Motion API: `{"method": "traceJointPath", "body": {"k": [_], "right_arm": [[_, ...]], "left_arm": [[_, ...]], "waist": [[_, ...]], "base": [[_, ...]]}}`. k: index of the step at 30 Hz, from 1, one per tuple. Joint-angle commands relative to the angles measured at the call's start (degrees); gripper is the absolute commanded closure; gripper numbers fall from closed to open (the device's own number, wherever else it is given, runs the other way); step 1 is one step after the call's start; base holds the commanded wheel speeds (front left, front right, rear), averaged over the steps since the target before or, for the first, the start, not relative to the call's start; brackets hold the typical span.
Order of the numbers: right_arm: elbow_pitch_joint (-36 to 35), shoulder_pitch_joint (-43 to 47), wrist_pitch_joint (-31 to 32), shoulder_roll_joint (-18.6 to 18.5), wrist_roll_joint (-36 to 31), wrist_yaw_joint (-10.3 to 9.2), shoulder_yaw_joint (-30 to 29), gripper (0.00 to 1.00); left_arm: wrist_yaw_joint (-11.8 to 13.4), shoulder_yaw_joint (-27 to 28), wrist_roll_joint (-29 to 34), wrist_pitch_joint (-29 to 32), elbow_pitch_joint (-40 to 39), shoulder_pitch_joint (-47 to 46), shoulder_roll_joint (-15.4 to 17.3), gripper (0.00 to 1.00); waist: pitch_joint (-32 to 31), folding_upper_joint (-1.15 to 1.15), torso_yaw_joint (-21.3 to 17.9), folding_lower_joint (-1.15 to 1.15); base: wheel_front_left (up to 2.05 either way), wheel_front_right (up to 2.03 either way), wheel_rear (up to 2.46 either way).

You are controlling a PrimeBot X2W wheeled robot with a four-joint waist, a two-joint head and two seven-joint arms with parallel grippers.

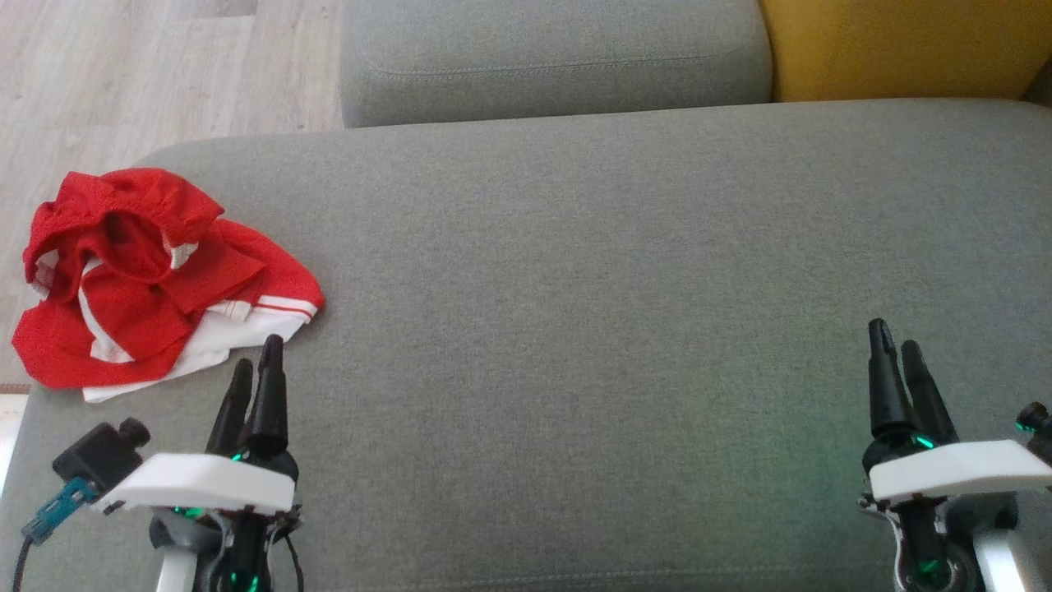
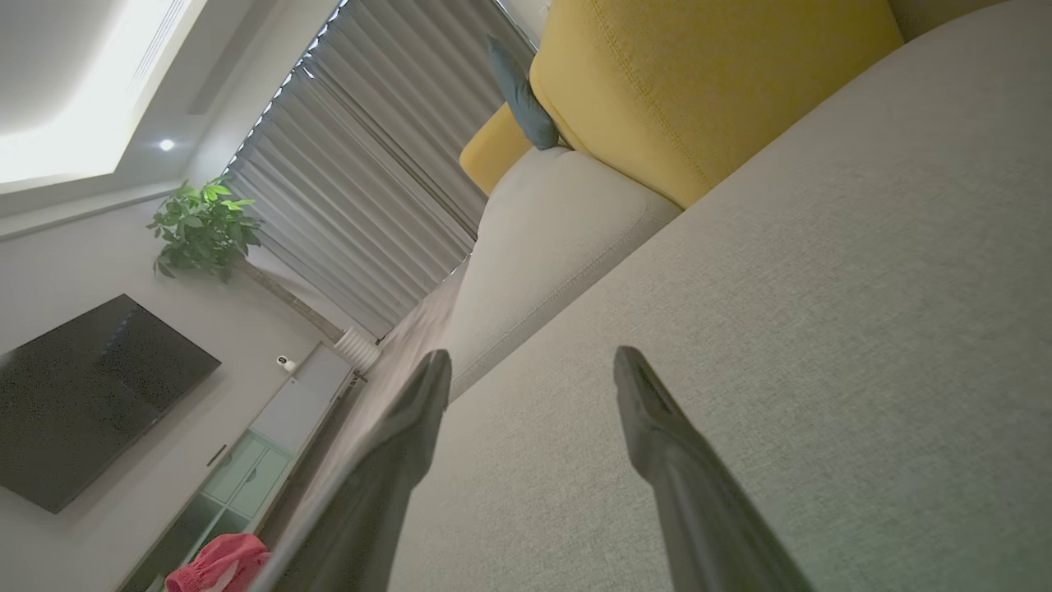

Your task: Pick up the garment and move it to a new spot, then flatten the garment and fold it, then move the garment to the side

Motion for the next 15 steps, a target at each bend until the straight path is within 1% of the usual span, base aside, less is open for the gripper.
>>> {"method": "traceJointPath", "body": {"k": [1,9,15], "right_arm": [[-2.5,-1.2,-0.8,-0.5,-2.4,-0.02,1.0,0.0],[-3.2,-0.8,-1.5,-0.5,-8.6,-0.03,1.7,0.0],[-3.4,-0.6,-1.8,-0.5,-12.4,-0.03,2.4,0.0]], "left_arm": [[0.0,0.8,2.5,-1.0,-2.5,-3.6,1.3,0.0],[0.4,-0.3,9.2,-2.3,-2.7,-3.2,1.9,0.0],[0.8,-0.7,12.8,-3.1,-2.4,-3.0,2.1,0.0]], "waist": [[0.0,0.0,0.0,-0.01],[-0.1,0.0,-0.2,-0.01],[-0.1,0.0,-0.3,-0.01]], "base": [[0.0,0.0,0.0],[0.0,0.0,0.0],[0.0,0.0,0.0]]}}
